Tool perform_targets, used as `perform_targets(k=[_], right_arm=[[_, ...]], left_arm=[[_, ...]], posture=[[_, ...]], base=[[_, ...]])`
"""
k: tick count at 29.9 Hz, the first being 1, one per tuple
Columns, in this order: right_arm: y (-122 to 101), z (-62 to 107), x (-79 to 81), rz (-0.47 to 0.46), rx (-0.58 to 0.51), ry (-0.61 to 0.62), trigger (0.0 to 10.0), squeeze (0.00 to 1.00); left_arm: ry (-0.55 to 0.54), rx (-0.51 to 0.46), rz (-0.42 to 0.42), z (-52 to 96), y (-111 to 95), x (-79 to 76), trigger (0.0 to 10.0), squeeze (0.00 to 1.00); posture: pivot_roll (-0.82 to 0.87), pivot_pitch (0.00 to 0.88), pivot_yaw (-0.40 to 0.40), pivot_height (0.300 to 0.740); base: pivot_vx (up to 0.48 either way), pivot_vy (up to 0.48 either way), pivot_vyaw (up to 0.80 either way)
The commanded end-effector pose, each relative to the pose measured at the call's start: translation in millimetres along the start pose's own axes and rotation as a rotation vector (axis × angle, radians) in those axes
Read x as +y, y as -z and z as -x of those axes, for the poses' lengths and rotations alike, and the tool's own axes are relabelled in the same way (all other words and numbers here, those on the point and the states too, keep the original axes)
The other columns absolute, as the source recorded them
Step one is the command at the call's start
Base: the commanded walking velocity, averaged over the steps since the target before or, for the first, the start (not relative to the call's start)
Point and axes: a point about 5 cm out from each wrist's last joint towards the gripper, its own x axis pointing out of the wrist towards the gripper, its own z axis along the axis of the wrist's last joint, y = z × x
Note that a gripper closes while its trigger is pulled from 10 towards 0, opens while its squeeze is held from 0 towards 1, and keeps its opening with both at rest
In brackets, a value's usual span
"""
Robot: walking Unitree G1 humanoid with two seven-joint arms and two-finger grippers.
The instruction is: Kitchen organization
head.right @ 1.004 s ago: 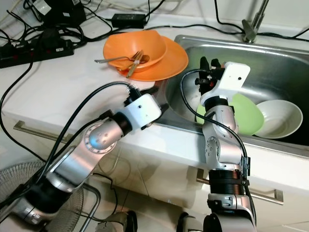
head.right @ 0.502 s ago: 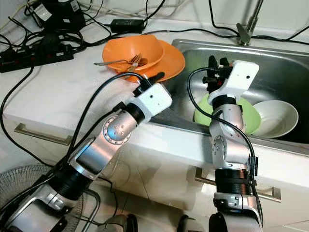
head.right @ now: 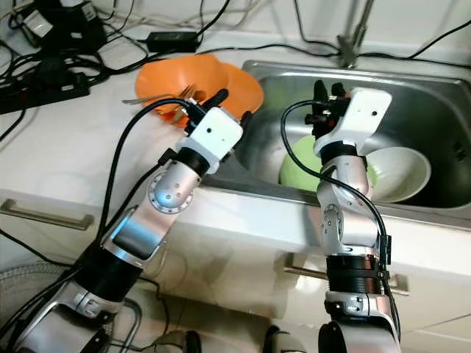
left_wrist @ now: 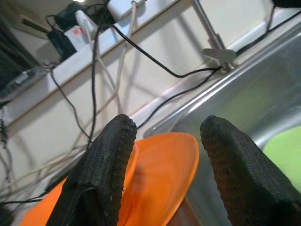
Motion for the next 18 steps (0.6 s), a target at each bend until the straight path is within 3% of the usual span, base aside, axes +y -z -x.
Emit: perform_targets(k=[1, 10, 16, 18], right_arm=[[-2.9, 1.1, -2.2, 0.015, -0.015, 0.004, 10.0, 0.0], [-0.8, 0.9, -2.6, 0.004, 0.005, -0.006, 10.0, 0.0], [0.2, 1.4, 0.8, 0.026, 0.007, -0.029, 10.0, 0.0], [1.3, 1.4, 1.3, 0.033, 0.013, -0.032, 10.0, 0.0]], left_arm=[[0.004, -0.011, -0.002, -0.8, -2.8, -4.7, 10.0, 0.0], [-0.006, -0.008, 0.001, -1.5, -2.7, -4.9, 10.0, 0.0], [-0.026, -0.005, 0.016, -0.3, -2.8, -3.5, 10.0, 0.0], [-0.05, 0.009, 0.067, 0.1, -1.4, -1.1, 10.0, 0.0]], posture=[[0.0, 0.104, 0.055, 0.74], [0.0, 0.106, 0.044, 0.74], [0.0, 0.112, 0.034, 0.74], [0.01, 0.114, 0.03, 0.74]], base=[[0.0, -0.48, 0.0], [0.0, -0.459, 0.0], [0.0, 0.0, -0.14], [0.0, 0.0, 0.0]])
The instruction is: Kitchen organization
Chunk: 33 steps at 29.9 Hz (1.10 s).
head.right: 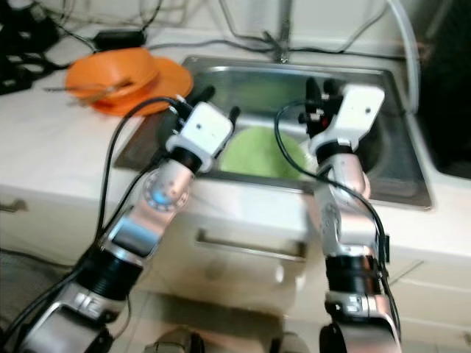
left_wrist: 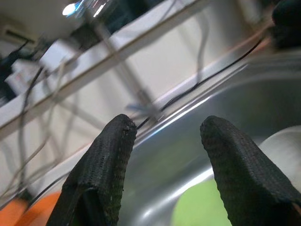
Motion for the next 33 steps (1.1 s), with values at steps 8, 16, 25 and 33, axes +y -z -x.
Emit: perform_targets(k=[8, 16, 25, 33], right_arm=[[-3, -1.7, 10.1, 0.005, -0.011, -0.037, 10.0, 0.0], [-2, -0.9, 10.6, 0.003, -0.009, -0.042, 10.0, 0.0], [-1, 0.3, 15.0, 0.03, -0.005, -0.067, 10.0, 0.0], [2, 1.9, 20.4, 0.074, 0.006, -0.105, 10.0, 0.0]], left_arm=[[-0.186, 0.062, 0.423, 3.6, 14, 24.6, 10.0, 0.0], [-0.276, 0.109, 0.671, 0.0, 23, 33.6, 10.0, 0.0], [-0.333, 0.132, 0.702, 3.0, 29, 40.9, 10.0, 0.0], [-0.372, 0.149, 0.716, 4.5, 34, 44.0, 10.0, 0.0]], posture=[[0.0, 0.118, 0.025, 0.74], [0.0, 0.118, 0.023, 0.74], [0.0, 0.121, 0.026, 0.74], [0.0, 0.11, 0.029, 0.74]], base=[[0.0, 0.0, 0.0], [0.0, 0.0, 0.0], [0.0, 0.0, 0.0], [0.161, 0.0, 0.54]])
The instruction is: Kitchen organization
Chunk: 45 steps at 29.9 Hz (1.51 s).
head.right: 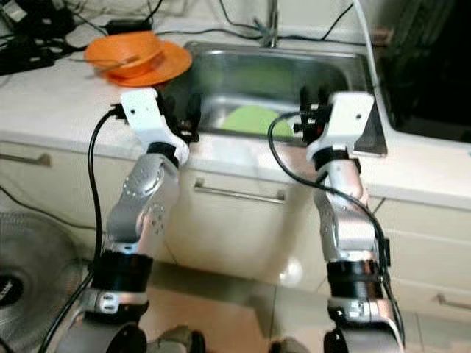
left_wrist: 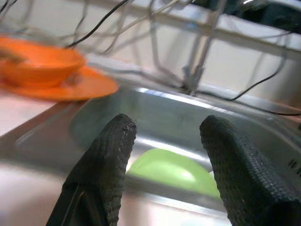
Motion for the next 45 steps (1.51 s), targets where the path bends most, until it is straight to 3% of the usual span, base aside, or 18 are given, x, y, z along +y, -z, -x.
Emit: perform_targets(k=[1, 13, 45], right_arm=[[-4.1, -2.1, 6.8, 0.007, -0.014, -0.028, 10.0, 0.0], [-4.4, -2.3, 10.8, 0.015, -0.026, -0.048, 10.0, 0.0], [-5.2, -4.1, 7.4, -0.029, -0.029, -0.025, 10.0, 0.0]], left_arm=[[-0.028, -0.003, 0.002, -0.8, -1.7, 3.5, 10.0, 0.0], [-0.034, -0.008, -0.009, -2.7, -3.7, 5.8, 10.0, 0.0], [-0.041, -0.002, -0.02, -4.9, -5.2, 8.6, 10.0, 0.0]], posture=[[0.0, 0.11, 0.029, 0.74], [0.0, 0.09, 0.036, 0.74], [0.0, 0.103, 0.031, 0.74]], base=[[0.266, 0.0, 0.0], [0.265, 0.0, 0.34], [0.265, 0.0, -0.05]])
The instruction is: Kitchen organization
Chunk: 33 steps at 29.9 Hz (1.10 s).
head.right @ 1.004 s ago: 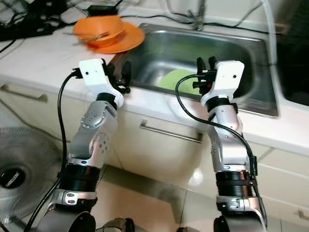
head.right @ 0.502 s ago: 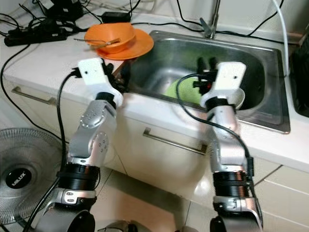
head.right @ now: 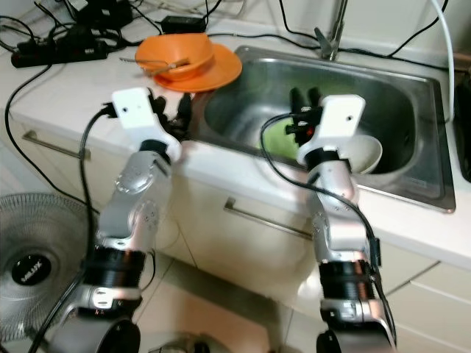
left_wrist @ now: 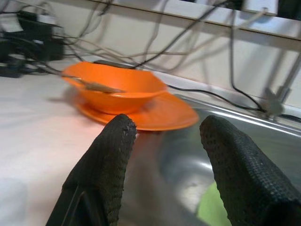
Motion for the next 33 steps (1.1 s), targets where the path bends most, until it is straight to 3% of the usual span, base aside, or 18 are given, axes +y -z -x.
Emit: perform_targets(k=[1, 33], right_arm=[[-4.7, -1.5, -5.1, 0.011, -0.014, 0.009, 10.0, 0.0], [-7.2, -4.6, -3.3, 0.007, -0.025, -0.018, 10.0, 0.0]], left_arm=[[0.02, 0.0, -0.007, -1.4, -1.5, -9.0, 10.0, 0.0], [-0.019, -0.022, -0.004, -2.4, -7.1, -2.5, 10.0, 0.0]], posture=[[0.0, 0.103, 0.031, 0.74], [0.01, 0.114, 0.012, 0.74]], base=[[0.266, 0.0, 0.0], [0.265, 0.0, -0.09]])
